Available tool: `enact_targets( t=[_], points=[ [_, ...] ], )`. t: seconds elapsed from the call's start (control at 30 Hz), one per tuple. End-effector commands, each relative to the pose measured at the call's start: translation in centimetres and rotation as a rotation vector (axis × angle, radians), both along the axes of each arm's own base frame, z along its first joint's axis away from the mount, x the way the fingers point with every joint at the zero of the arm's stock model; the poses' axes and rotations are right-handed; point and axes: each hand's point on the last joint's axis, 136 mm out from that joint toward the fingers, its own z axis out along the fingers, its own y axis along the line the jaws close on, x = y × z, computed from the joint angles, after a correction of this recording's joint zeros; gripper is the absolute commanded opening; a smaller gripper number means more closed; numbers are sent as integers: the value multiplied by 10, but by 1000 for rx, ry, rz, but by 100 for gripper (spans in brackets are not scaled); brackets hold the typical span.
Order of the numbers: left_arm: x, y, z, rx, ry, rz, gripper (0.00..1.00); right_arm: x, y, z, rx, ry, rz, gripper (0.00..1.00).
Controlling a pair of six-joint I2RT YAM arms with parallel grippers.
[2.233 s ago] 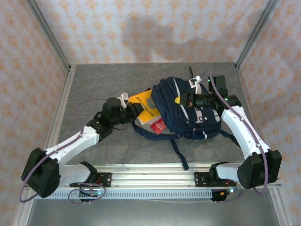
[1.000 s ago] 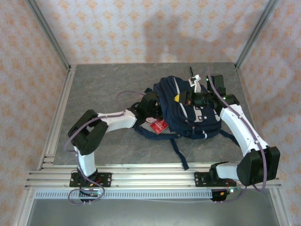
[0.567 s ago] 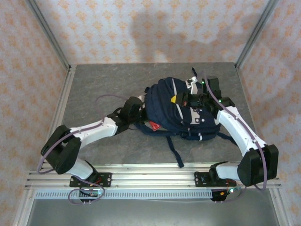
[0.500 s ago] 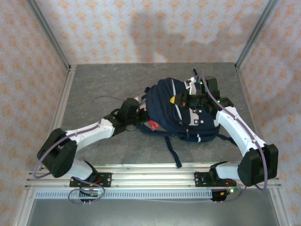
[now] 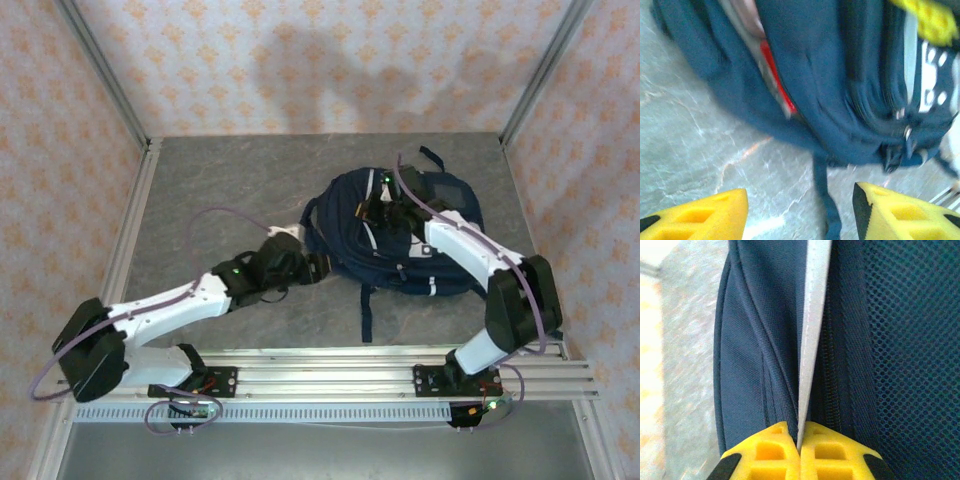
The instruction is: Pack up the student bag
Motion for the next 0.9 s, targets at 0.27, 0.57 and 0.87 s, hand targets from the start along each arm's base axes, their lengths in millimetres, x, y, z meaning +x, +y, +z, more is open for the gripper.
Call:
enact_targets(
  t=[0.27,0.57,0.87],
  points=[
    [-10,-72,-26,319,-69,-186,57,34,-30,-25,-115,82,-248,0],
    [-3,-20,7,259,-115,-71,57,9,-48,22,-321,-10,-38,51],
    [-15,15,23,192,-129,-56,57,-36,-43,4,-298,14,132,51]
  ],
)
